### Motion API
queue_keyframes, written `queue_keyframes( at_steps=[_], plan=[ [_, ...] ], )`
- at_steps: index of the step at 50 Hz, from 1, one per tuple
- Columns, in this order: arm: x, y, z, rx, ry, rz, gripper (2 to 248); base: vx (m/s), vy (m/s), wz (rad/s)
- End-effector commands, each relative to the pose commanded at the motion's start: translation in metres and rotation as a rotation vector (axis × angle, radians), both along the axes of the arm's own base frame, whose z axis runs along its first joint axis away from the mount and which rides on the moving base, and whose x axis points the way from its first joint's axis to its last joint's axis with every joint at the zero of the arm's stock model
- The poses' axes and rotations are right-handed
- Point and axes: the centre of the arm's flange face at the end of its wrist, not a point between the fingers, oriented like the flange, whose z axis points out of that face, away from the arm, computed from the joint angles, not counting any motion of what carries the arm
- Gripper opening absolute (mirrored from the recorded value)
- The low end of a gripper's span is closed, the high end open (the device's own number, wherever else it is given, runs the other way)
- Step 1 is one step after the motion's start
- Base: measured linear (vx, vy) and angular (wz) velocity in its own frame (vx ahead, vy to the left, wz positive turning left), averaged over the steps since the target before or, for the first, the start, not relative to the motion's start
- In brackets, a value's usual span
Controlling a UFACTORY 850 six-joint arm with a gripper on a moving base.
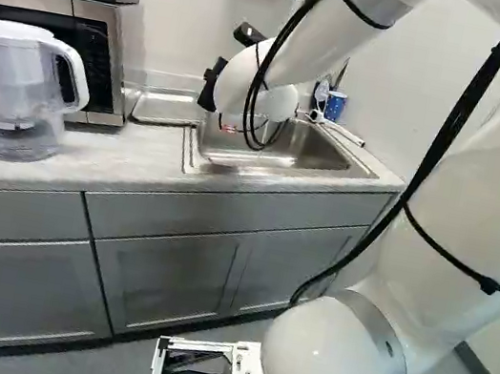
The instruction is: Rinse the cup and place it in the tray
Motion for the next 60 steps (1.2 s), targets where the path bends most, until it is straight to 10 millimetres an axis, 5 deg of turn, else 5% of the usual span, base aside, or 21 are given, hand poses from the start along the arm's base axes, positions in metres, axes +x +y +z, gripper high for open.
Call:
queue_keyframes(
  at_steps=[60],
  plan=[
    [0.0, 0.0, 0.0, 0.576, 0.238, -0.114, 124, 0.0, 0.0, 0.0]
  ],
)
